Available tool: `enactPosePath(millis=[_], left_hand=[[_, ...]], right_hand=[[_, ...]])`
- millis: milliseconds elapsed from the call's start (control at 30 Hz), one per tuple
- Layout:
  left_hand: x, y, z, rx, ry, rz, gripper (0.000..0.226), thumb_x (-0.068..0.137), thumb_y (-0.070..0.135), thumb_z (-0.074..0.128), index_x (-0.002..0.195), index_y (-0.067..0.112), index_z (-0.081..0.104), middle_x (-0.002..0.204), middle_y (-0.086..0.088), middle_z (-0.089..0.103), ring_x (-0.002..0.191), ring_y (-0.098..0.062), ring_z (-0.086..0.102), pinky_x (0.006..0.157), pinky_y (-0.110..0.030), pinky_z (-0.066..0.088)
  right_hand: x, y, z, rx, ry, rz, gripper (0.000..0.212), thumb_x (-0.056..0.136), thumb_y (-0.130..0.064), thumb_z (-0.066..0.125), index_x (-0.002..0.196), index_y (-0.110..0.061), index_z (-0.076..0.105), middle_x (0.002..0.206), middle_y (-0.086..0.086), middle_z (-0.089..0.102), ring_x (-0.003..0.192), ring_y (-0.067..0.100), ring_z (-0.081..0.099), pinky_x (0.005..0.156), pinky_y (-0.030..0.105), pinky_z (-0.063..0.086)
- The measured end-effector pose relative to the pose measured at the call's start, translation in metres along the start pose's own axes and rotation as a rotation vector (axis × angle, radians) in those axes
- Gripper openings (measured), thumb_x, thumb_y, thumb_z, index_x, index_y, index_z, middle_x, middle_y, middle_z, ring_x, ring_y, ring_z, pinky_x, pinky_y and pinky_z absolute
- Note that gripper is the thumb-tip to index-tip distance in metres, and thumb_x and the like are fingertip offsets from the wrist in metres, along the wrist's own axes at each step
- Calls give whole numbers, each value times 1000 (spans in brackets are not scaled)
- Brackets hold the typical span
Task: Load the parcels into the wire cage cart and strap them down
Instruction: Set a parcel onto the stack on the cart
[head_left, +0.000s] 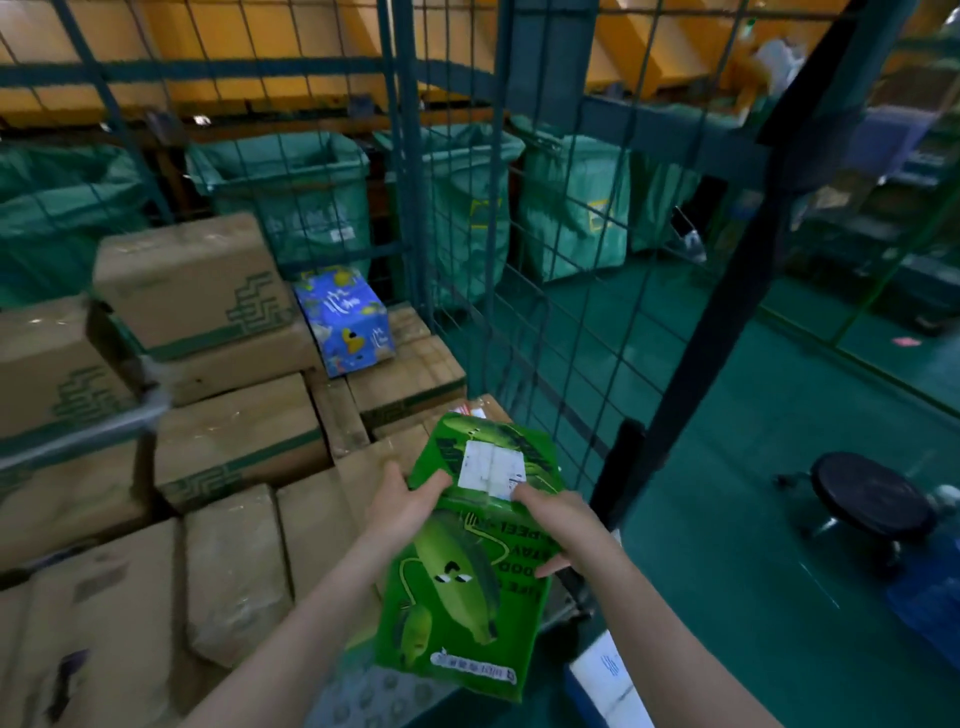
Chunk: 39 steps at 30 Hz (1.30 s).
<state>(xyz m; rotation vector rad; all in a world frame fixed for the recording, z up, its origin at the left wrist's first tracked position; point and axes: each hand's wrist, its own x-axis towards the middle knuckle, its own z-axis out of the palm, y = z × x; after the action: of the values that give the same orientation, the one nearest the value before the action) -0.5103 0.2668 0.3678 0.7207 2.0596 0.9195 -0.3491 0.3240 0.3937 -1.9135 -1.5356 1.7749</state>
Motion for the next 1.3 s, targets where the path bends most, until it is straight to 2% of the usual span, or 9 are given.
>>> enactPosePath(millis=[233, 300, 367, 433, 500, 667, 900, 1067, 1300], left_hand=[[49, 23, -60, -140, 15, 1, 28, 93, 36, 54, 91, 23, 29, 79, 11, 36, 71, -11, 47, 71, -28, 40], [61, 31, -75, -233, -13, 15, 35, 94, 33, 54, 75, 29, 25, 79, 13, 34, 69, -10, 45, 72, -27, 38], [72, 36, -84, -302, -23, 24, 13, 95, 29, 54, 96, 28, 40, 100, 8, 39, 91, -19, 54, 75, -26, 37], [90, 39, -93, -388, -24, 8, 43, 95, 28, 54, 129, 10, 35, 118, 0, 39, 112, -27, 50, 82, -32, 39], [105, 45, -100, -433, -11, -10, 41, 93, 30, 57, 123, 15, 34, 133, -4, 45, 107, -27, 53, 88, -45, 48], [147, 64, -115, -543, 38, -10, 30, 92, 28, 59, 107, 17, 36, 124, -5, 52, 104, -26, 57, 88, -55, 50], [232, 108, -106, -636, 128, -2, 42, 91, 25, 61, 123, 12, 36, 129, -6, 51, 106, -26, 57, 82, -50, 52], [302, 143, -86, -757, 160, -24, 20, 93, 17, 57, 99, 12, 39, 112, -5, 54, 87, -20, 59, 79, -48, 51], [387, 155, -101, -805, 293, -113, 27, 94, 20, 56, 112, 15, 36, 130, -6, 45, 116, -32, 49, 88, -62, 46]], right_hand=[[26, -89, 33, -192, 139, -149, 67, 88, -45, 55, 136, -5, 30, 139, 11, 44, 83, 29, 60, 80, 41, 57], [38, -113, 41, -224, 163, -174, 79, 87, -46, 56, 145, -5, 20, 141, 11, 42, 96, 31, 59, 79, 41, 58], [46, -134, 45, -245, 191, -209, 82, 87, -44, 57, 147, -6, 17, 142, 11, 41, 116, 33, 52, 78, 40, 58], [56, -157, 50, -282, 212, -251, 84, 87, -44, 56, 149, -7, 14, 142, 11, 40, 118, 32, 50, 78, 40, 58], [64, -177, 55, -312, 229, -288, 84, 88, -44, 56, 149, -6, 12, 138, 11, 44, 109, 29, 53, 78, 39, 57], [97, -224, 59, -331, 236, -387, 76, 88, -41, 56, 144, -4, 20, 105, 7, 48, 86, 23, 49, 84, 43, 54], [173, -295, 40, -333, 206, -495, 68, 84, -38, 60, 136, -7, 29, 109, 5, 53, 98, 25, 54, 87, 42, 53], [244, -349, 20, -374, 173, -524, 59, 82, -39, 60, 127, -10, 36, 102, 3, 53, 93, 24, 55, 79, 36, 52], [313, -396, 40, -405, 145, -606, 49, 83, -39, 59, 119, -11, 42, 108, 7, 59, 94, 26, 58, 77, 33, 49]])
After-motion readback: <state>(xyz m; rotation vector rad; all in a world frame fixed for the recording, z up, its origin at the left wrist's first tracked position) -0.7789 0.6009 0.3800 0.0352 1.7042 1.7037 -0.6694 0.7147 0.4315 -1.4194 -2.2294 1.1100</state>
